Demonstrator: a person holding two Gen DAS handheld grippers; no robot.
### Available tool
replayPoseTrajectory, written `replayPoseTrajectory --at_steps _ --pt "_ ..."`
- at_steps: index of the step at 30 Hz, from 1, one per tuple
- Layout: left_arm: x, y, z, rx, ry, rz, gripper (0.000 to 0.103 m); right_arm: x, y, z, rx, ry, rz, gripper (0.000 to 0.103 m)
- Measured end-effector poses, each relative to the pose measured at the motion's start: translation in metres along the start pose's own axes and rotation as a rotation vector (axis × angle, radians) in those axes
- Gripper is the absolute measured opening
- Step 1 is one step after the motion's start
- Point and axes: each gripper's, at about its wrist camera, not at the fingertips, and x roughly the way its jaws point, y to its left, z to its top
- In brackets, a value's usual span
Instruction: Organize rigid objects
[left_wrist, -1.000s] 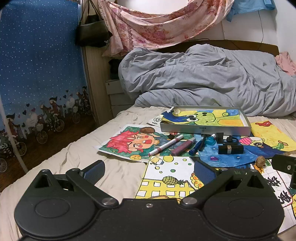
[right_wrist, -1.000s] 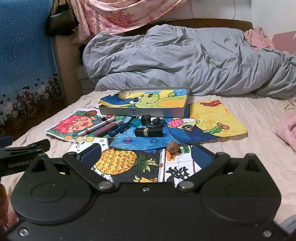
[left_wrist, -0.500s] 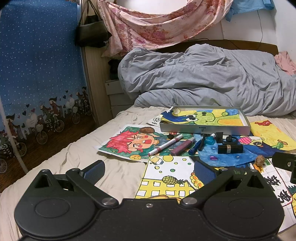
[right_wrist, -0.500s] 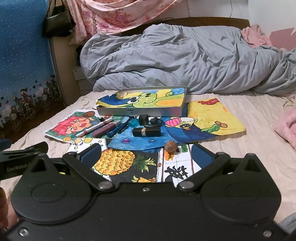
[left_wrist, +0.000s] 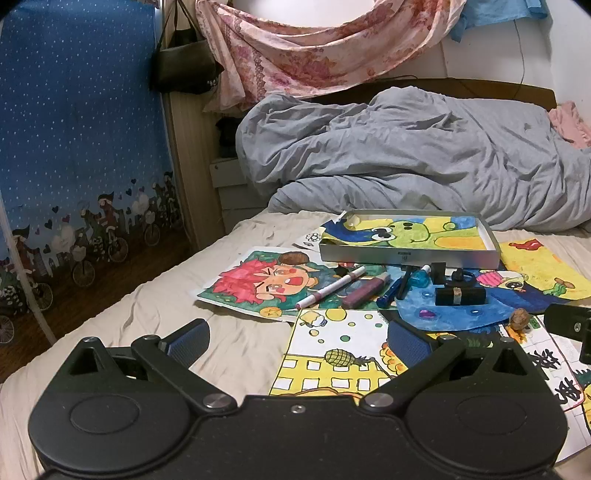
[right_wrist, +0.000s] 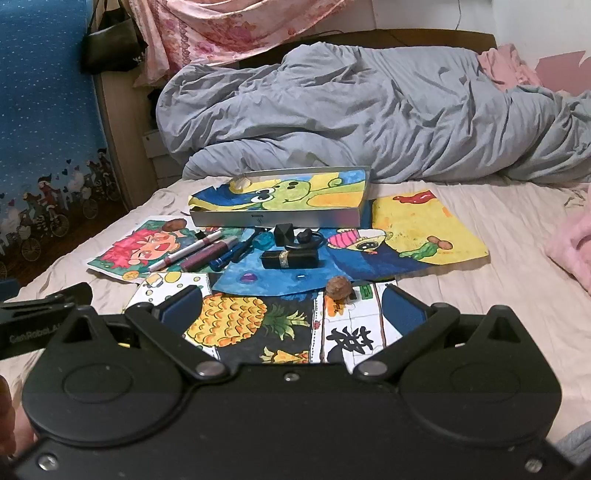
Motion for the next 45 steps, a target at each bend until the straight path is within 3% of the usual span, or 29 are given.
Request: replayPoseTrajectory --at_steps 45 --pt "0.025 0.001 0.002 0.002 0.026 0.013 0.102 0.031 -0.002 0.01 0.014 0.1 0.018 0.103"
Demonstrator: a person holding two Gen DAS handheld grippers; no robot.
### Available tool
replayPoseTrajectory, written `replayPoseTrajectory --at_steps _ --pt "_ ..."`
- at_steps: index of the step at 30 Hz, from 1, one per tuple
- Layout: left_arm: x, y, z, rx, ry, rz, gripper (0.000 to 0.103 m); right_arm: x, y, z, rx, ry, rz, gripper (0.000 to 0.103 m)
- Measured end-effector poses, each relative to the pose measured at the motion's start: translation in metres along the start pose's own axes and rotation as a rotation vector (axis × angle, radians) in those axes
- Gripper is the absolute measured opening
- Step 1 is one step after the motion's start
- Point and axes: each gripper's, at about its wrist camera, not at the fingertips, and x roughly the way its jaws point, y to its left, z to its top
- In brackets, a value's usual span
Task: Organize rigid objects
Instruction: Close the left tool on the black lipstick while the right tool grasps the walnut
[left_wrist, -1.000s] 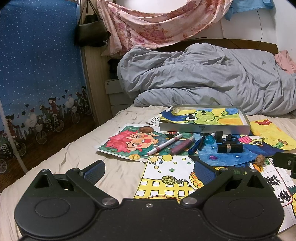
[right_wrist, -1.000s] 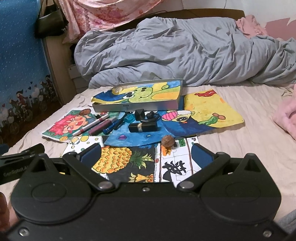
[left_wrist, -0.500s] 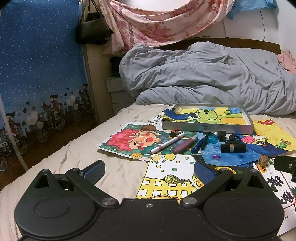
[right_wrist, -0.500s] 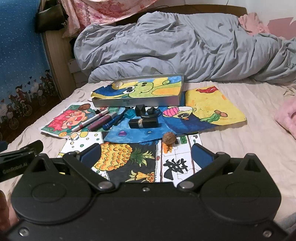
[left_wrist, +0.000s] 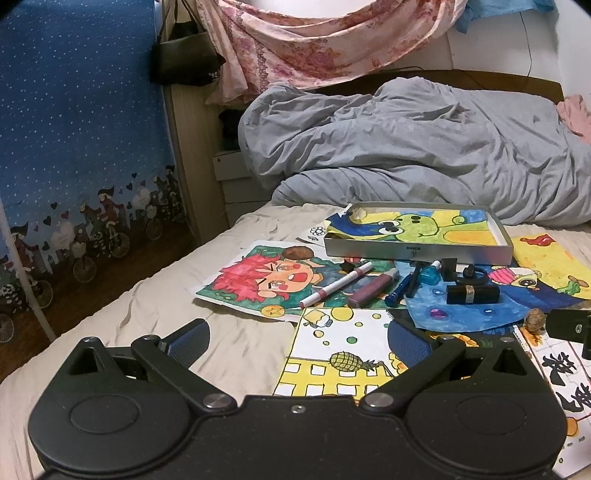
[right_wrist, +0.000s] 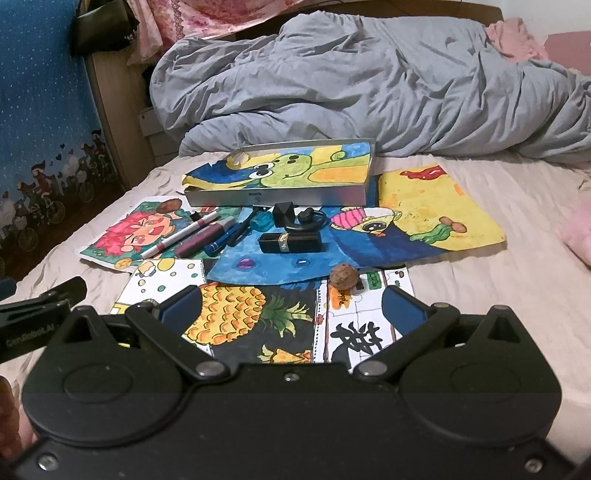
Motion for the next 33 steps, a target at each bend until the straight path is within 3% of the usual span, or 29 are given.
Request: replayPoseTrajectory --at_steps 7,12,18,26,29,33 --pt "0.008 -0.001 0.004 -0.009 0.003 -0.007 0.102 0.006 -0.003 0.004 -0.001 -0.027 -0.017 0.102" --pt "0.024 -0.011 0.009 0.02 -0.002 -0.033 0.102 0.037 -0.007 0.015 -0.078 0.041 -0.03 0.102" --pt "0.07 -0.029 0.023 0.015 0.022 -0.116 0.102 0.082 -0.019 0.026 -0.134 0.118 -0.033 0.102" --pt "0.139 -0.065 0.033 0.033 0.053 -0.286 0.102 0.118 -0.021 0.026 -0.186 0.128 -0.02 0.1" --pt "0.162 -0.081 0.038 0.074 0.059 -0.392 0.102 0.125 -0.02 0.023 -0.177 0.148 -0.016 0.089" --pt "0.186 -0.1 0.042 0.2 0.036 -0.523 0.1 0.136 -0.021 0.019 -0.176 0.158 -0.027 0.075"
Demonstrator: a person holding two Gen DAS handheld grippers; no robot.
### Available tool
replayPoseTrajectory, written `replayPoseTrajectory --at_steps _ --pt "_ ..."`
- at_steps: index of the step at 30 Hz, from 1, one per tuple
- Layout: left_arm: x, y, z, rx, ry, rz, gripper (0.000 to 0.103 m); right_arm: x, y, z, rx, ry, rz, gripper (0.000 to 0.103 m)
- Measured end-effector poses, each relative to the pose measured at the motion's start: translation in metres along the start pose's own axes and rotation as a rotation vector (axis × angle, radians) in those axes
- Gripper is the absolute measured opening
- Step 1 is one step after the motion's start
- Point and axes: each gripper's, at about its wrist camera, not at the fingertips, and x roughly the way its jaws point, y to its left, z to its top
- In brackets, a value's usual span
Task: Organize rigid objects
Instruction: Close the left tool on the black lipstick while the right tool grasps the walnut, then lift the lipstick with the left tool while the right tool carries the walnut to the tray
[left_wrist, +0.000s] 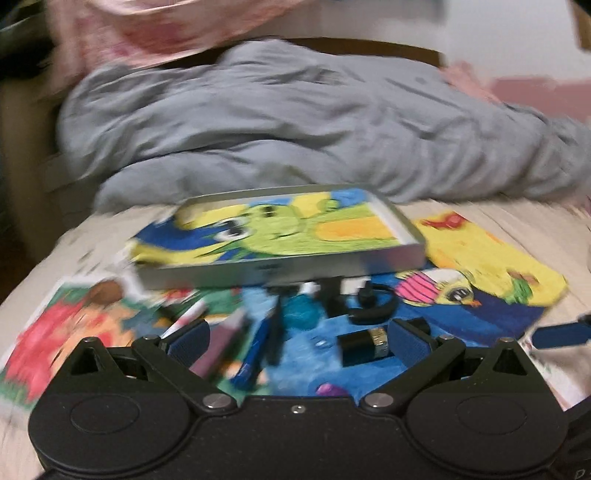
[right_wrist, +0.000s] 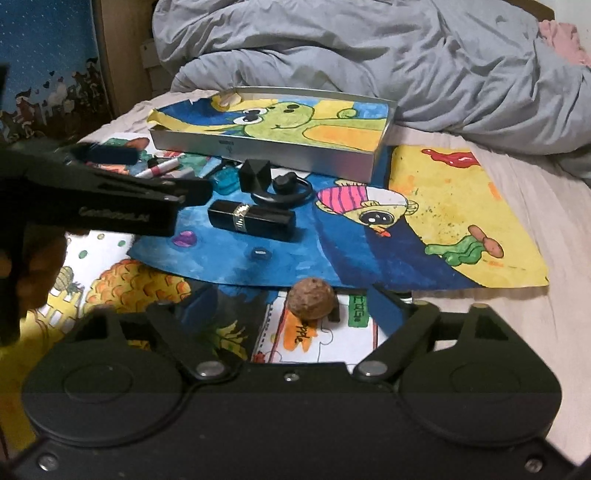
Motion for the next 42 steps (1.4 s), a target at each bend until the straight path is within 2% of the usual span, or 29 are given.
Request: replayPoseTrajectory --at_steps 3,5,6,10,13,15,20,26,30,39,42 --pt "0.017 0.001 0.004 0.075 0.017 -0.077 0.095 0.003 -0.001 -0.001 0.008 0.003 0.001 0.072" --pt "0.028 0.002 0.006 0.111 0.032 -0.124 0.093 0.007 -0.003 -0.002 0.013 0.008 0.002 0.062" --pt "0.031 0.002 0.006 0.127 0.035 -0.142 0.089 0.009 -0.003 -0.002 0.017 0.013 0.004 0.06" --pt "0.043 -0.006 0.008 0.215 0.055 -0.23 0.084 0.015 -0.004 -0.003 0.024 0.029 0.007 0.053" --pt "0.05 -0.015 0.007 0.284 0.079 -0.28 0.075 0.018 -0.005 -0.003 0.019 0.03 0.004 0.046" --pt "0.053 -0.022 0.006 0.331 0.089 -0.305 0.063 0.02 -0.005 -0.004 0.016 0.028 0.0 0.042" --pt "0.059 -0.03 0.007 0.395 0.125 -0.363 0.046 0.021 -0.004 -0.003 0.008 0.03 -0.011 0.034" --pt "0.063 -0.034 0.007 0.442 0.155 -0.376 0.041 0.019 -0.002 -0.004 -0.015 0.027 -0.011 0.023" --pt "0.063 -0.036 0.007 0.455 0.175 -0.367 0.036 0.014 0.0 -0.004 -0.017 0.02 -0.003 0.022" --pt "0.072 -0.042 0.014 0.478 0.219 -0.37 0.037 0.009 0.0 -0.003 -0.009 0.007 0.016 0.022" --pt "0.073 -0.044 0.015 0.482 0.23 -0.378 0.032 0.008 0.0 -0.003 -0.014 0.01 0.018 0.022"
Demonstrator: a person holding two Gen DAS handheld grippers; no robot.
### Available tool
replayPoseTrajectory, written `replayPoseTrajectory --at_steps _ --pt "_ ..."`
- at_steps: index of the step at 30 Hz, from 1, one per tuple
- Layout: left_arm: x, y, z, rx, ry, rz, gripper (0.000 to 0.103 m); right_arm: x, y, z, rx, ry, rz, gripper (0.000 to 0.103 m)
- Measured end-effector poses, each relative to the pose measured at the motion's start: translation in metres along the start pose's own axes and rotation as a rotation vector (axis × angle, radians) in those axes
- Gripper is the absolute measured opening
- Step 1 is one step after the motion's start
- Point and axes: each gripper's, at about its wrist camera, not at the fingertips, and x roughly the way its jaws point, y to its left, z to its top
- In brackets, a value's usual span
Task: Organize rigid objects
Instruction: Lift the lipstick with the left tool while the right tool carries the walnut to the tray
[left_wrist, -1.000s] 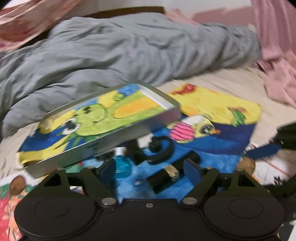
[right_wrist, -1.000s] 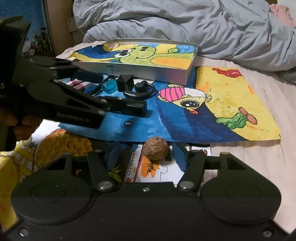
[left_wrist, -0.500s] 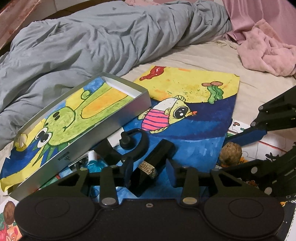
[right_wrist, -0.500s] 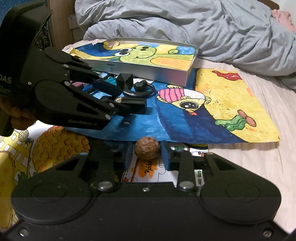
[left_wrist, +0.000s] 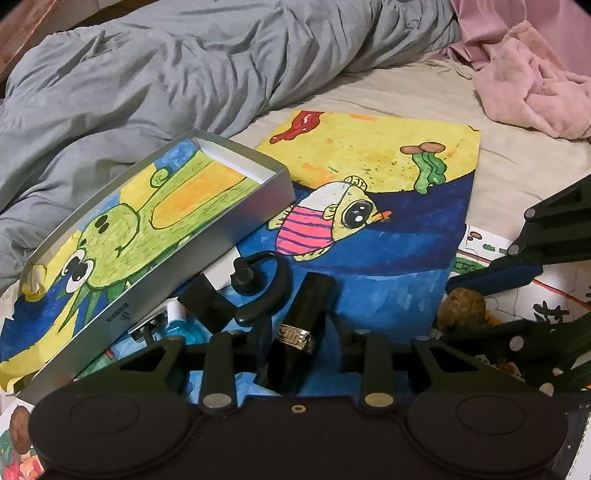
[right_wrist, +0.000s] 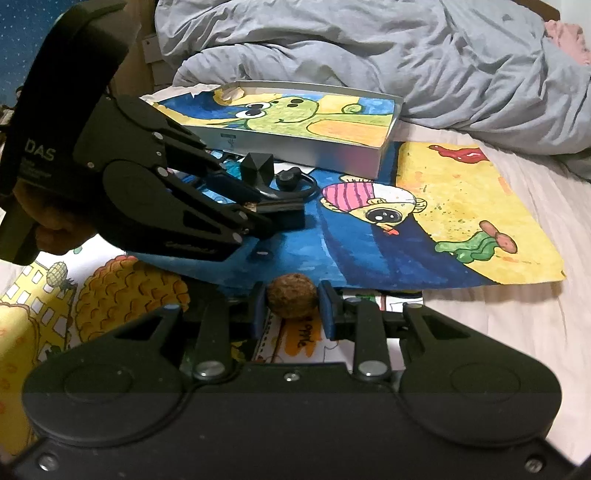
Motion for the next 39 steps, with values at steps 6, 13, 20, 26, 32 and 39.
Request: replayPoseTrajectory --at_steps 6,13,20,26,32,39 --pt "-0.006 -0.01 -0.006 -0.007 -0.03 0.037 0.023 -0.005 -0.004 0.002 0.01 -0.025 0.0 0.022" --pt "-0.017 -0.01 -0.011 -0.113 -0.035 0.05 0.022 -0.01 -0.006 0.005 0.007 -0.058 0.004 0.022" --pt "-0.033 -0.014 -0.016 -0.23 -0.069 0.099 0.022 -0.014 -0.007 0.008 0.006 -0.101 -0.003 0.022" --pt "-0.05 -0.014 -0.015 -0.298 -0.122 0.146 0.022 -0.017 -0.012 0.021 0.005 -0.18 -0.005 0.022" --pt "-0.058 0.002 -0.003 -0.361 -0.19 0.217 0.022 -0.003 -0.018 0.052 0.03 -0.286 0.005 0.022" --pt "-0.049 0.05 0.012 -0.496 -0.249 0.312 0.022 0.045 -0.02 0.101 0.056 -0.359 0.042 0.022"
